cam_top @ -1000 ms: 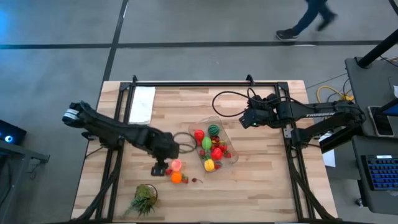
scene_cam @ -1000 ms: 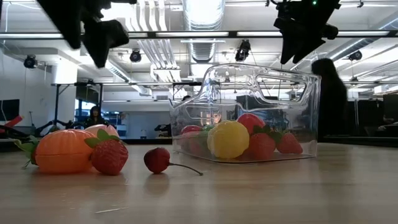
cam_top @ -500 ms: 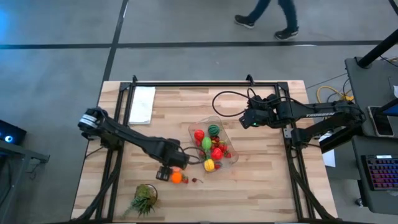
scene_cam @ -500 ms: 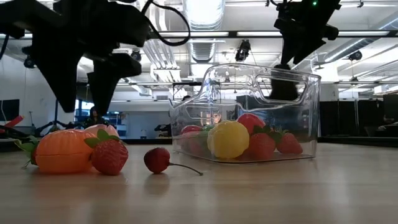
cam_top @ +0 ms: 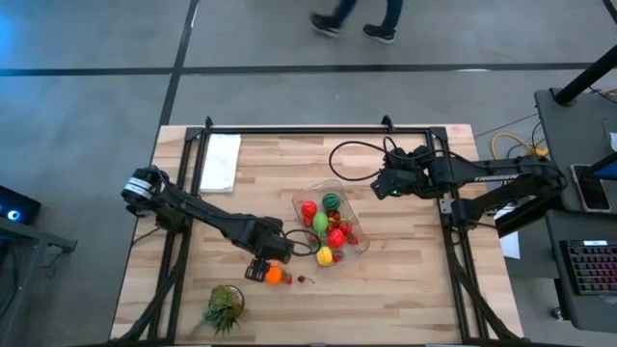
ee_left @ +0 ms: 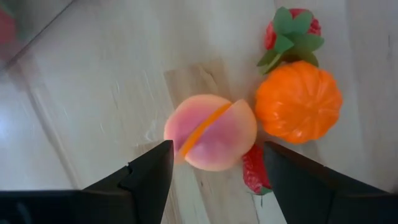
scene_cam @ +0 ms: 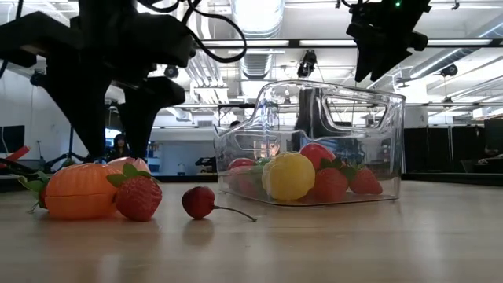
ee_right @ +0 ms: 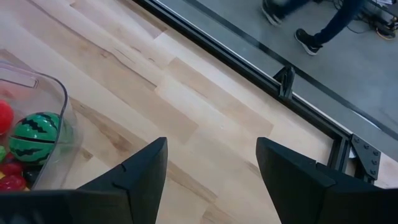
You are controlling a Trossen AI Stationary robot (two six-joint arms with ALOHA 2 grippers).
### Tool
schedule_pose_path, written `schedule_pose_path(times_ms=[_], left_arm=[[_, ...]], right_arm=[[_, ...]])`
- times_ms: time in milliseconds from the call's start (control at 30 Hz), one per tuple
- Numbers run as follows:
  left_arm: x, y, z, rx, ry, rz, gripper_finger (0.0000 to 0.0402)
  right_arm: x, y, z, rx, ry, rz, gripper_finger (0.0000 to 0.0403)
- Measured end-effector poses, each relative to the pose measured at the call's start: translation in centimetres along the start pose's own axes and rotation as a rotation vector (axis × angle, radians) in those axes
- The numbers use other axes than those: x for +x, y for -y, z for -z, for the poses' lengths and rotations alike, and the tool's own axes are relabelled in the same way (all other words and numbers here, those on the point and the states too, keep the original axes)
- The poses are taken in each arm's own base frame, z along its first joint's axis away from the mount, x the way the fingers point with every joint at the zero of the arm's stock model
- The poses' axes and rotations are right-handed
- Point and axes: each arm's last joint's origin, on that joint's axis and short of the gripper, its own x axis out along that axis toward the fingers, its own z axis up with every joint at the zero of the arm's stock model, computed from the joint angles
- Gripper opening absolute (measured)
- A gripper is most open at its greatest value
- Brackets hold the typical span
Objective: Pick and placing Produce into tupperware
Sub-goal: Put the peach into the transparent bin
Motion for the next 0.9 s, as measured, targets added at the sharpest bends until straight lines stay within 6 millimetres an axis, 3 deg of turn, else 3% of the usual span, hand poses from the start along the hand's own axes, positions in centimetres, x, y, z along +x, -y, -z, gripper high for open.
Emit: schedule_pose_path(times_ms=[267, 900], left_arm=[[0.6, 0.0, 0.0, 0.076, 0.016, 0.000, 0.0232], [1.9, -0.1, 0.9, 0.078, 0.026, -0.001, 0.0232]], right_arm=[[0.0, 0.0, 0.0, 0.000, 0.000, 0.000, 0.0237], [0.0, 0.0, 0.0, 0.000, -0.001, -0.002, 0.0237]])
